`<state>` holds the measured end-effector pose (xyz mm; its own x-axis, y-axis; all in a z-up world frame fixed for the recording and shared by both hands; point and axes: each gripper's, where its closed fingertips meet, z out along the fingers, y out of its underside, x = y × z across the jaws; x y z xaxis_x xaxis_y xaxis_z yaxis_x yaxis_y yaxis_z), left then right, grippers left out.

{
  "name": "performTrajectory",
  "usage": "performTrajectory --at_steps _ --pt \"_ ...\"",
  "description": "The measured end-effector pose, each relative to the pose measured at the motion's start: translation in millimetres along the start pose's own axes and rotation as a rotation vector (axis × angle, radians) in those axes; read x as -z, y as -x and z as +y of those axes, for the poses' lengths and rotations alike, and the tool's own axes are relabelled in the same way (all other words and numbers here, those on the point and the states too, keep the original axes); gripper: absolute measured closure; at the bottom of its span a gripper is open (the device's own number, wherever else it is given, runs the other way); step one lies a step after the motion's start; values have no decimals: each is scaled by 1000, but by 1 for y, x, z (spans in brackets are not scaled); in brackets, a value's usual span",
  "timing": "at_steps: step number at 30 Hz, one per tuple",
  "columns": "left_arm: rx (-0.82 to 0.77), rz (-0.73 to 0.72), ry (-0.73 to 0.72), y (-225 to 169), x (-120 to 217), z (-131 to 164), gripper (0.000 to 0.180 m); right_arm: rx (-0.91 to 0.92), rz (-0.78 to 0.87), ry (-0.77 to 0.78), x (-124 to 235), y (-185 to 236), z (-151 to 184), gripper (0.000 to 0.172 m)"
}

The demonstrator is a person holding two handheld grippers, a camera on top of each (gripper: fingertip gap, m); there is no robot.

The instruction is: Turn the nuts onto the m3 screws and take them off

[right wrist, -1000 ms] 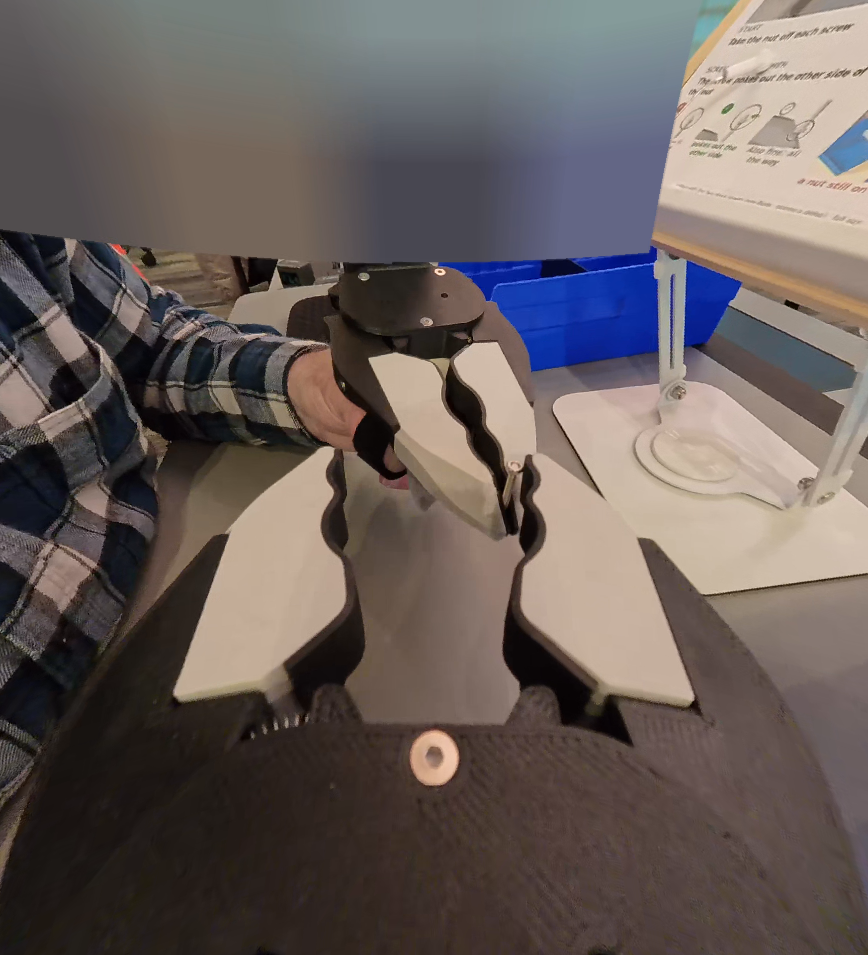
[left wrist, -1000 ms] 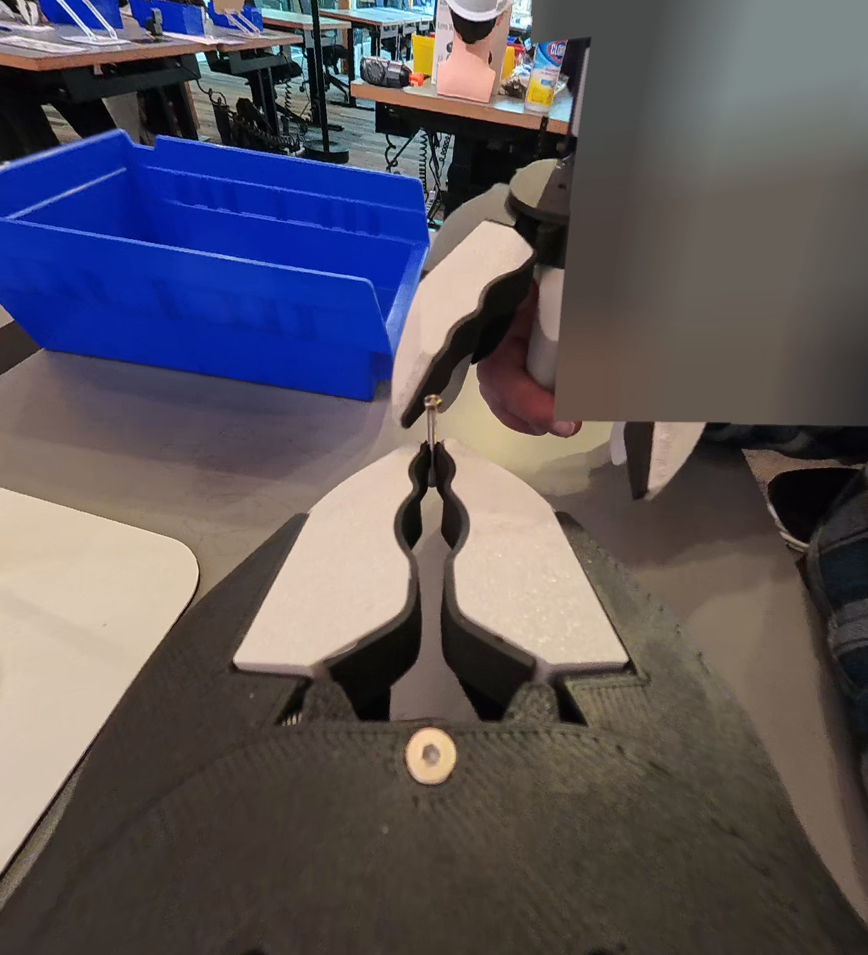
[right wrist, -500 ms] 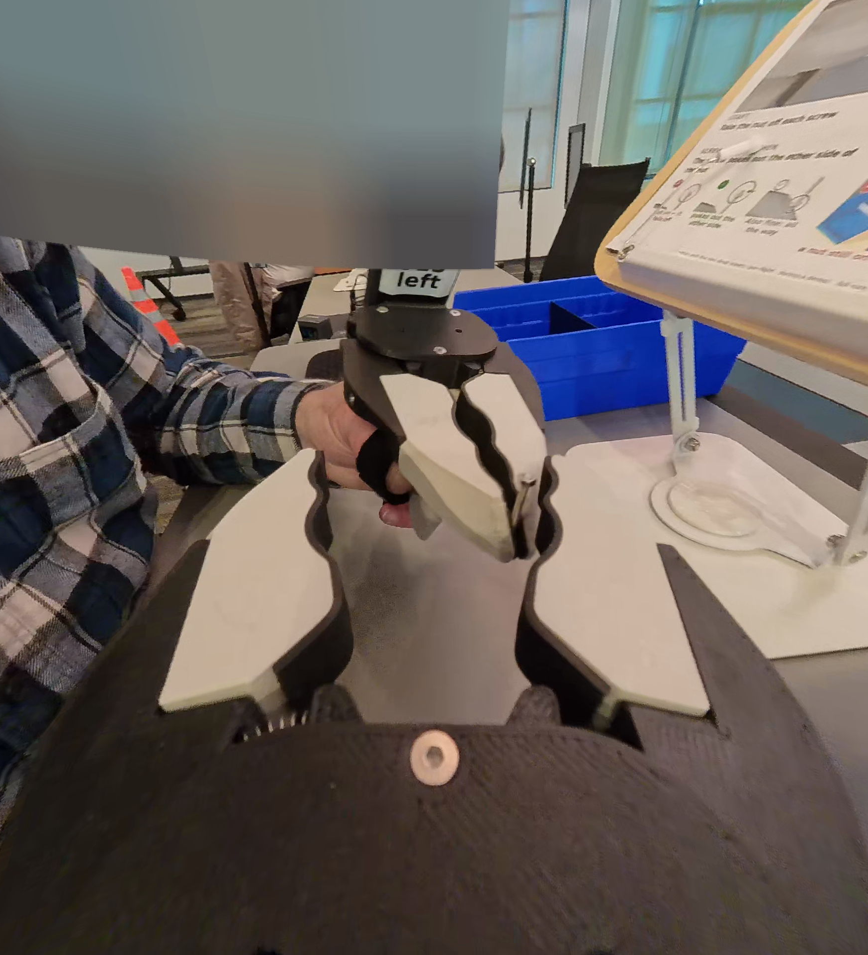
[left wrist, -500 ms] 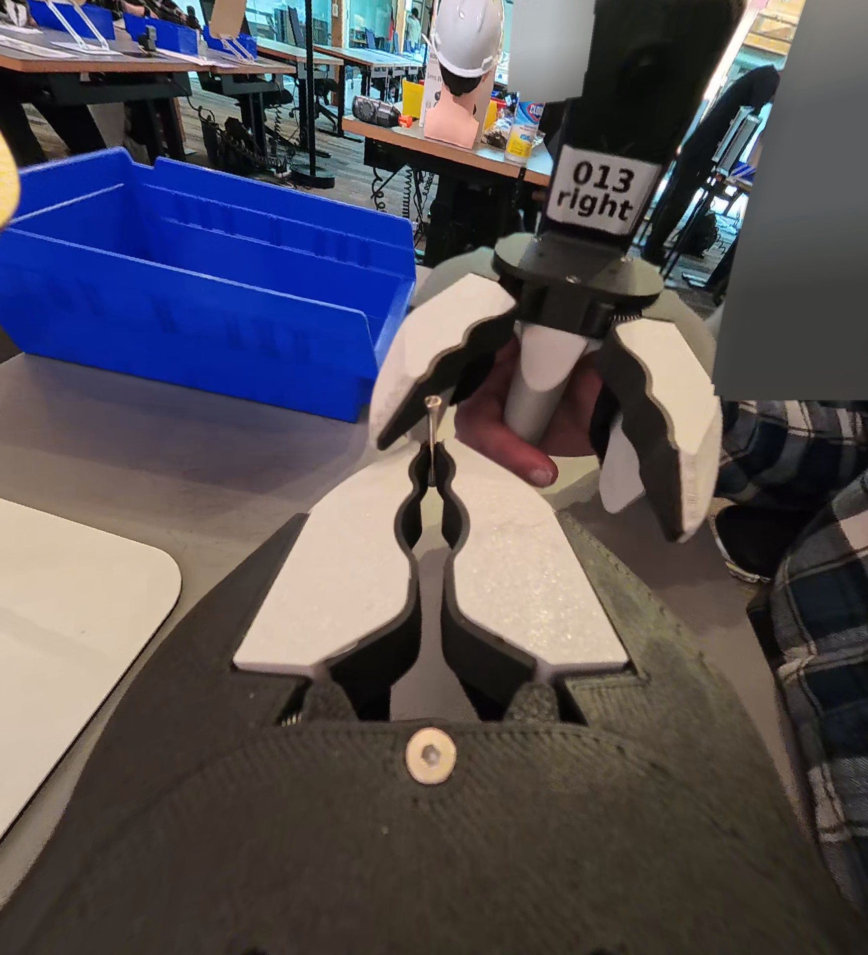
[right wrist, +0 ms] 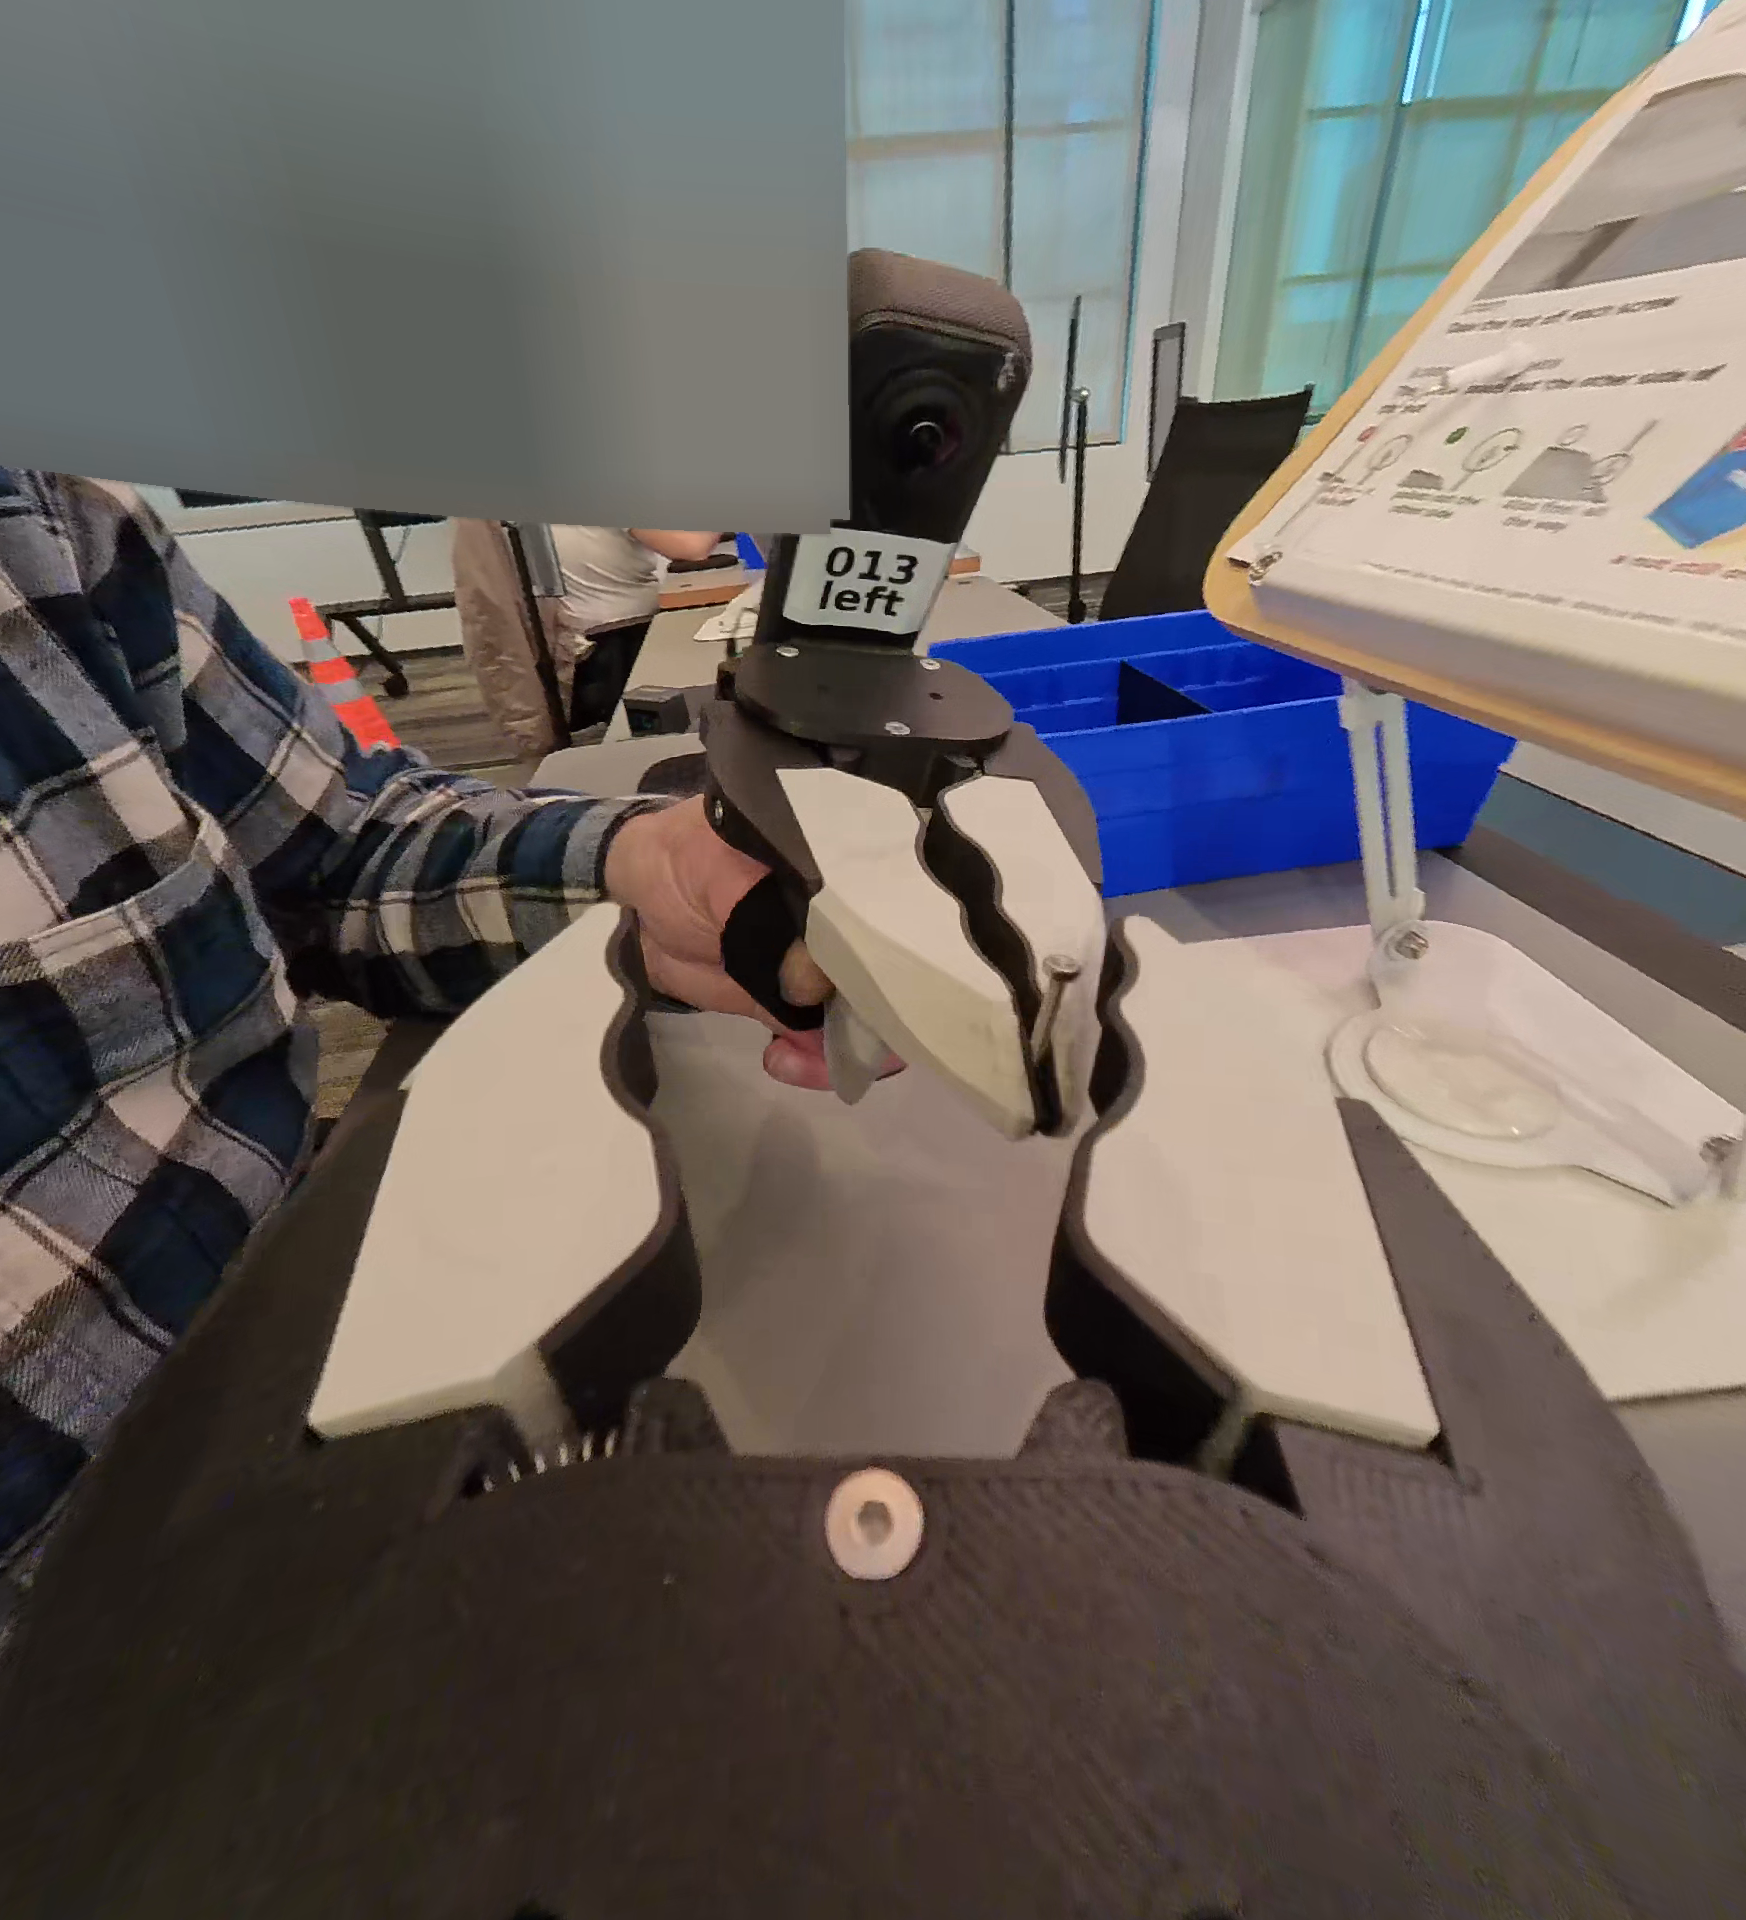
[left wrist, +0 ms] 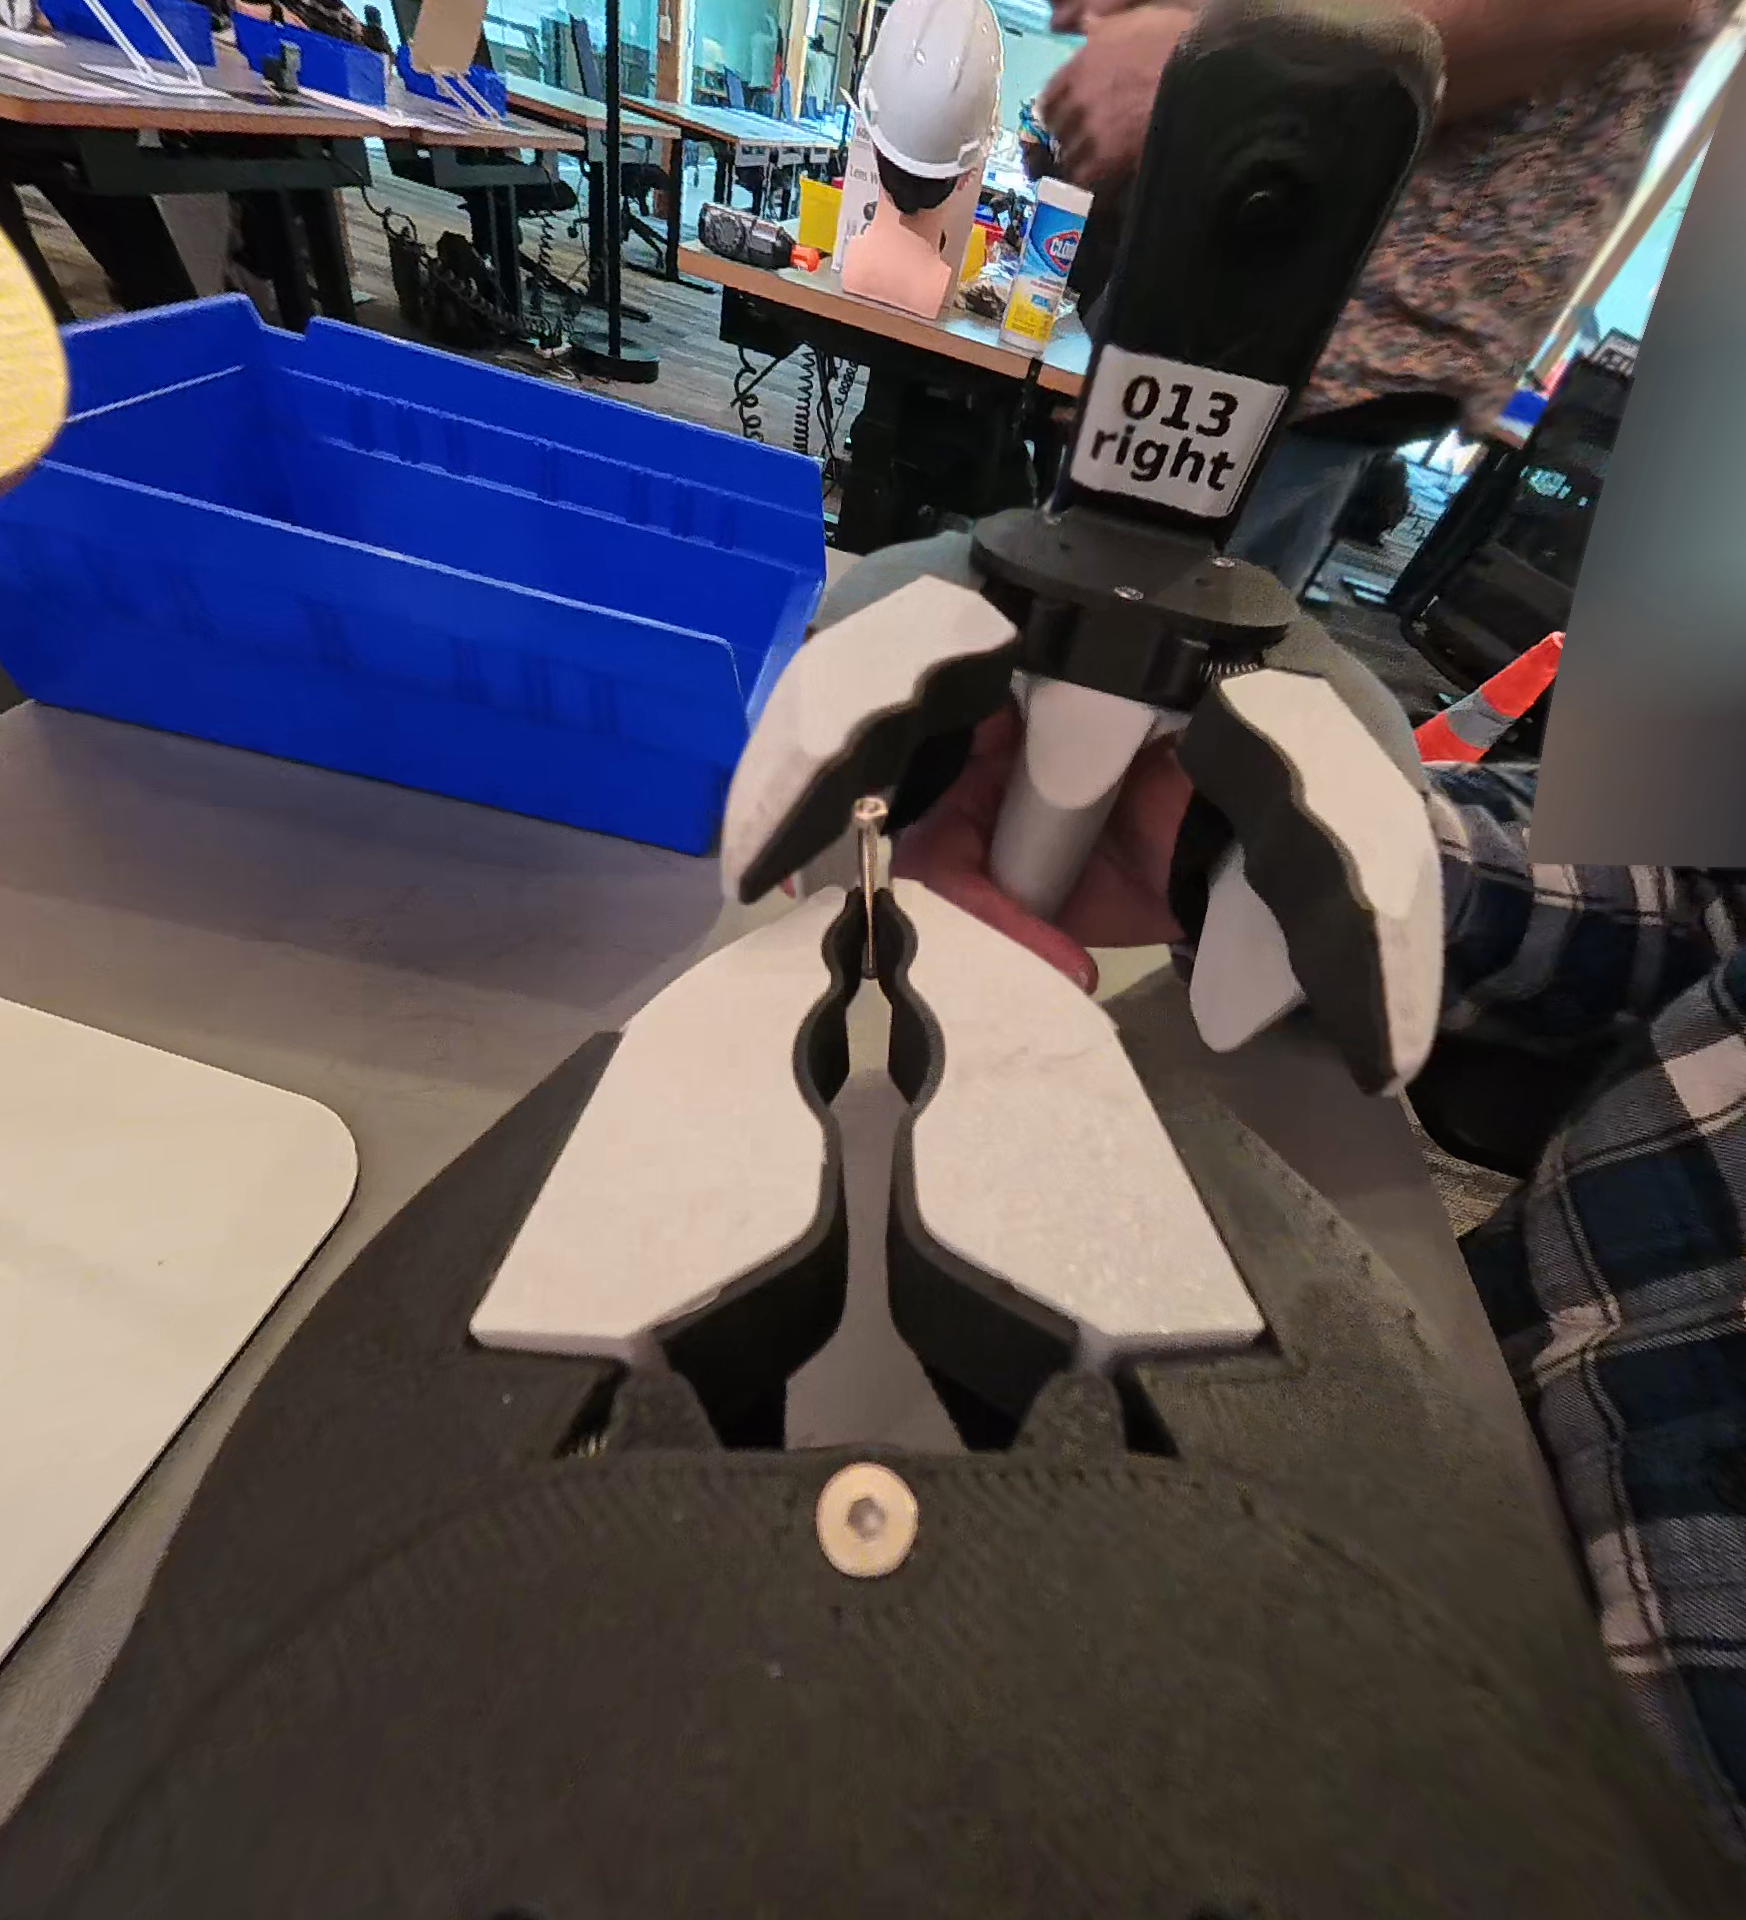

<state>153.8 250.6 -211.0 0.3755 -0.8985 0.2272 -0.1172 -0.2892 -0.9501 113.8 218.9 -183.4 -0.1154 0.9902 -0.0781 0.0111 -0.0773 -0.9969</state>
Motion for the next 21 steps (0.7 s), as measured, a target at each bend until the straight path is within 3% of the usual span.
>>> performTrajectory --at_steps 5,7,16,21 --pt "22 -21 -22 7 5 -3 179 -7 8 -23 9 3 -3 88" --pt "26 -17 -14 8 6 -2 179 -9 -2 -38 17 8 -6 96" --pt "35 5 -16 2 5 -4 179 -14 -29 -20 -8 2 -6 86" --pt "50 -4 -39 4 10 -11 179 -2 22 -48 9 8 -16 85"
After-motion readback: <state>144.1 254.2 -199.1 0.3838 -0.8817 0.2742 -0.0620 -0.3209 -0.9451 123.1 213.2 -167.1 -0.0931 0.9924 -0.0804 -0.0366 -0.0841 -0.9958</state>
